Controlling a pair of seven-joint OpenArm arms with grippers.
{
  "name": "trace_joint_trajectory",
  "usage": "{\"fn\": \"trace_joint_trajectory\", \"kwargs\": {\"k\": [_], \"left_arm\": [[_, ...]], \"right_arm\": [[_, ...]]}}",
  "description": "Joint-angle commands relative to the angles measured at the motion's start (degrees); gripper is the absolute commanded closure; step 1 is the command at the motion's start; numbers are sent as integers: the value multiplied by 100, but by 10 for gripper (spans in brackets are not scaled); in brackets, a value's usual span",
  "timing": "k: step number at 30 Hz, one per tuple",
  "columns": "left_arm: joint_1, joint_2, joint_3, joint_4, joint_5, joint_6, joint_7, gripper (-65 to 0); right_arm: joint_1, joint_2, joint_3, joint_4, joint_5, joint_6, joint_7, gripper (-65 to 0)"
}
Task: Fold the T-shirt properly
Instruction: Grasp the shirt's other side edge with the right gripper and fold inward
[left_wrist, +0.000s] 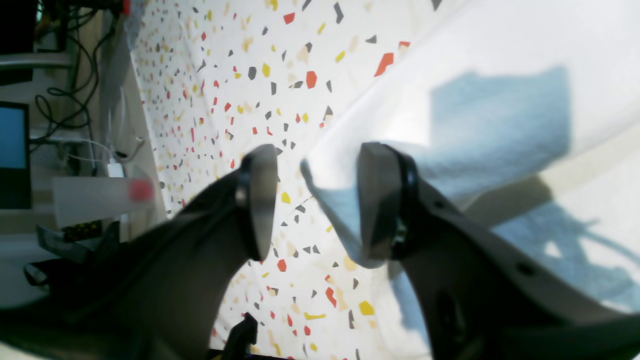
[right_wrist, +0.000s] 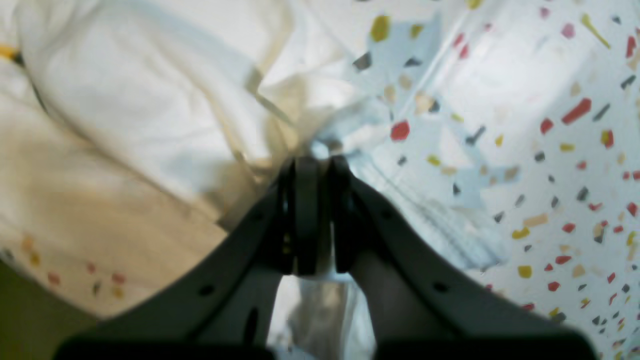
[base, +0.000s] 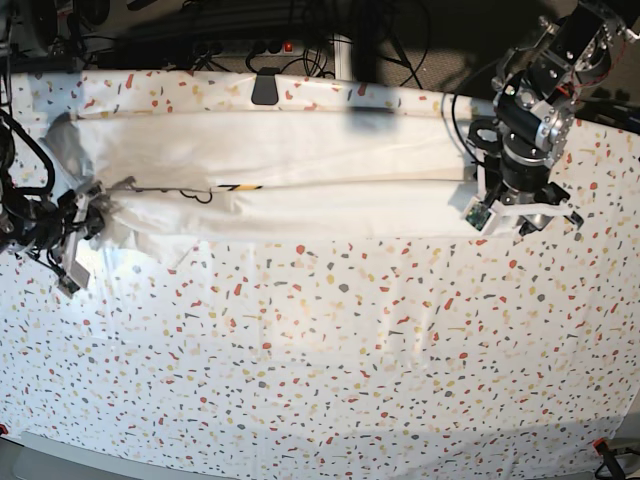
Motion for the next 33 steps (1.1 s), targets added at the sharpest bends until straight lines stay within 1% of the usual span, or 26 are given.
{"fn": "trace_joint_trajectory", "kwargs": {"k": [1,5,9,11,16,18,21,22,26,30,33], "left_arm": [[-76,-63,-42,98,129,59,-48,-262],[-76,-66,-42,98,129,59,-48,-262],[-76,-63,-42,98,127,61,-50,-262],[-76,-46,-42,98,127,74,-50,-262],[-76,-33,-42,101,129,461,-50,-262],[-76,-35,-42,122,131,527,-44,-255],[-76,-37,-42,227,133,525,127,-230],[-74,-35,-42,275,131,525,205,-228],[-74,-35,-42,420,131,525,293,-228],[-61,-37,-42,431,131,525,295,-228],[-61,-37,-42,431,129,525,304,-228]], "right_arm": [[17,240,107,197,35,23,-11,0],[-223,448,400,448,42,23,-83,0],[-221,455,822,516,354,23,-149,0],[-221,450,977,514,415,23,-129,0],[-219,396,992,514,404,23,-107,0],[-221,356,992,514,428,23,-20,0],[-221,374,992,522,629,23,-2,0],[-223,374,992,540,691,23,-44,0],[-306,391,994,651,1054,23,-603,0],[-608,463,994,929,1147,23,-629,0],[-802,490,994,1215,1150,23,-848,0]]}}
